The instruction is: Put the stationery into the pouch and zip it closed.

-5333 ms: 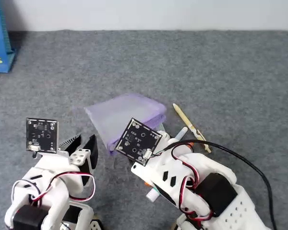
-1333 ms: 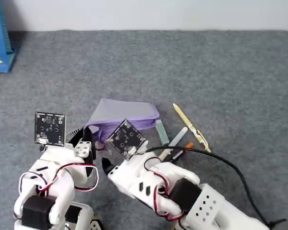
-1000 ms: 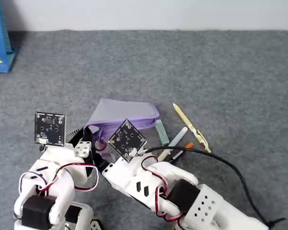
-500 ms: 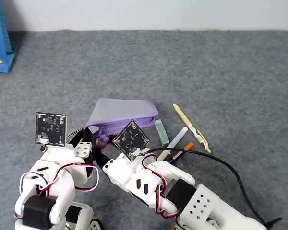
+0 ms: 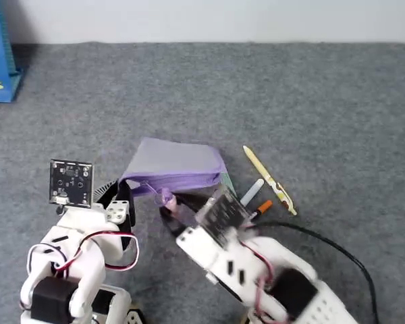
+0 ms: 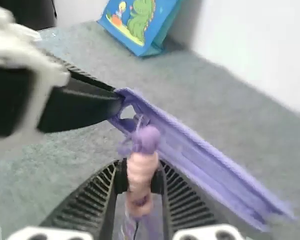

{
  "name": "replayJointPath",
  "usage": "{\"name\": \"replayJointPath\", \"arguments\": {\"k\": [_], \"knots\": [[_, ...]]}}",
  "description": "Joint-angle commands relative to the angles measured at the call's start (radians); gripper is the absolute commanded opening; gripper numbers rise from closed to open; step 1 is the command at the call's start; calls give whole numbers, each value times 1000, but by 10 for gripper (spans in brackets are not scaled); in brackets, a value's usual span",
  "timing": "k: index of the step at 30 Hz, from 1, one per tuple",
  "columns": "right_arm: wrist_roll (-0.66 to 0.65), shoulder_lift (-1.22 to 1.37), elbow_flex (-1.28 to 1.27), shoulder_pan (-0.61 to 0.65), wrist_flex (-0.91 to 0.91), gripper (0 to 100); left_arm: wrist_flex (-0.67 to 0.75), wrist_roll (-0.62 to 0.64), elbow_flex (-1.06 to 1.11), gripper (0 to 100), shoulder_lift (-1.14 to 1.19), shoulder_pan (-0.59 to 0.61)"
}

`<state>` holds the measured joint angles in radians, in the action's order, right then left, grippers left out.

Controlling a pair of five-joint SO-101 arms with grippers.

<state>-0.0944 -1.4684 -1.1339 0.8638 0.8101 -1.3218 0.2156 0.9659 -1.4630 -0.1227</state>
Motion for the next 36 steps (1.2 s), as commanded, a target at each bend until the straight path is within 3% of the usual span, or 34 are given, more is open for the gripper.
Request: {"name": "replayJointPath", "arguments": {"k": [1, 10, 27, 36], "knots": [[-61, -177, 14, -47, 122, 8, 25, 21, -7, 12, 0, 8], [-109, -272, 15, -232, 266, 8, 25, 21, -4, 12, 0, 8], [-112, -286, 17, -518, 274, 8, 31, 21, 50, 12, 0, 9], [-112, -288, 18, -550, 266, 8, 29, 18, 50, 12, 0, 9]]}}
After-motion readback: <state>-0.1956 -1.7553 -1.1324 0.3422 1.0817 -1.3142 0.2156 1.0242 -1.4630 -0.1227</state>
